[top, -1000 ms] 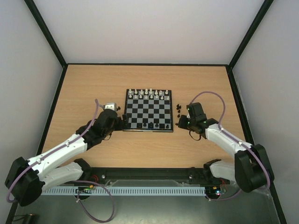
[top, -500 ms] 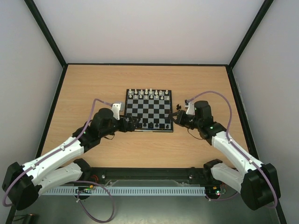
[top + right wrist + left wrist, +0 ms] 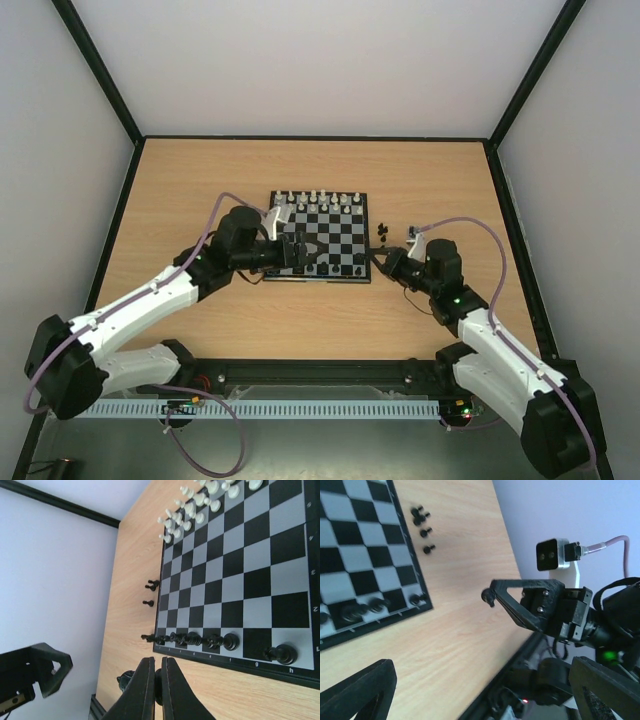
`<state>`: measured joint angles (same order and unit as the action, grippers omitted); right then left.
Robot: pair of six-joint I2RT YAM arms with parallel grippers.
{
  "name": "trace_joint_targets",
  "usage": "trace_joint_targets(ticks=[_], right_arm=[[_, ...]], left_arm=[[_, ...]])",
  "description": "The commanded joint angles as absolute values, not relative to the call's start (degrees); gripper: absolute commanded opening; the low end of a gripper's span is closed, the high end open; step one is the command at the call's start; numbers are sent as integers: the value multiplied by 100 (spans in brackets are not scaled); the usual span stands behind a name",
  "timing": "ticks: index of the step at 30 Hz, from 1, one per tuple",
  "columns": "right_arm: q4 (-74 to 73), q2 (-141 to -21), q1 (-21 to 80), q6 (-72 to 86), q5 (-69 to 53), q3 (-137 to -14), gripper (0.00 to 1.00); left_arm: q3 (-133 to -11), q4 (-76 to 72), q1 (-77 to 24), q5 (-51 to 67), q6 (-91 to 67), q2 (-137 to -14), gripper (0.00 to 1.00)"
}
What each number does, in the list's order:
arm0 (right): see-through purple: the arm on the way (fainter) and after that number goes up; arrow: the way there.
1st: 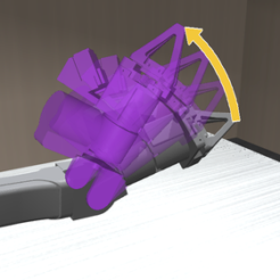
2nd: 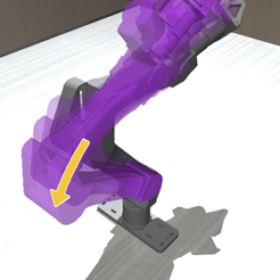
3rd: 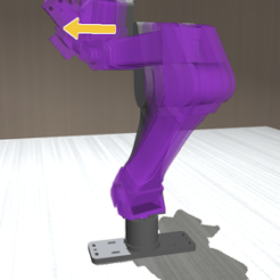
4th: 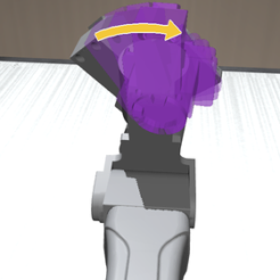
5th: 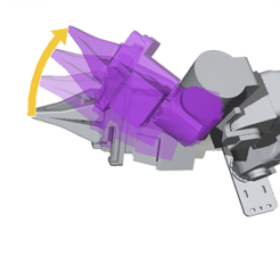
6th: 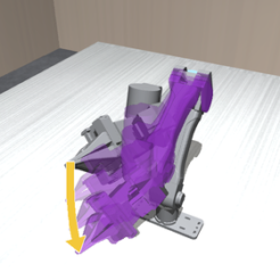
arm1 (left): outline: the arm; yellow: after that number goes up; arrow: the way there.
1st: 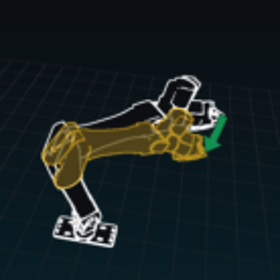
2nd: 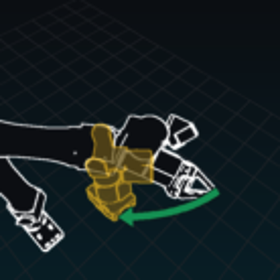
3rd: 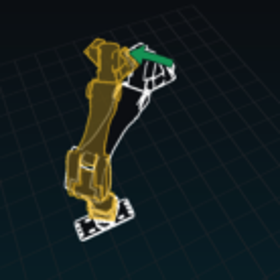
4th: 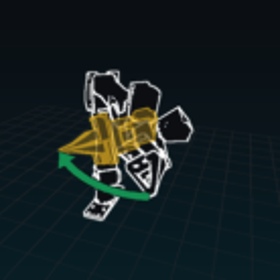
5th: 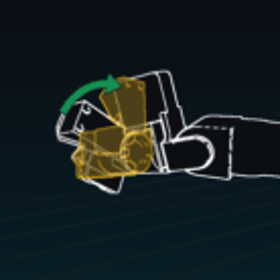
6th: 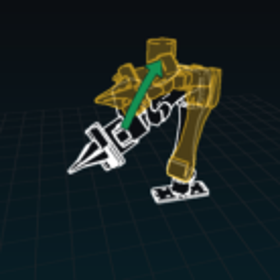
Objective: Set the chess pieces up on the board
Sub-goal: Place the chess piece on the chessboard.
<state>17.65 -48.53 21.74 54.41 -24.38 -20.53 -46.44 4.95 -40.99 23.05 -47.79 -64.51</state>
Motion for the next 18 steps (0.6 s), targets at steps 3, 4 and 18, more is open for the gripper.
trace_joint_targets(ticks=[3, 4, 18], right_arm=[[2060, -4384, 2206, 5427, -1986, -1852, 3], [2020, -4332, 2206, 5389, -1952, -1844, 3], [1825, -4397, 2224, 5098, -2096, -1816, 3]], left_arm=[[-4408, -296, -4089, 3575, -6082, -6865, 91], [-4392, -372, -4120, 3631, -6153, -6946, 87], [-4377, -1658, -4500, 4060, -7101, -7922, 60]])
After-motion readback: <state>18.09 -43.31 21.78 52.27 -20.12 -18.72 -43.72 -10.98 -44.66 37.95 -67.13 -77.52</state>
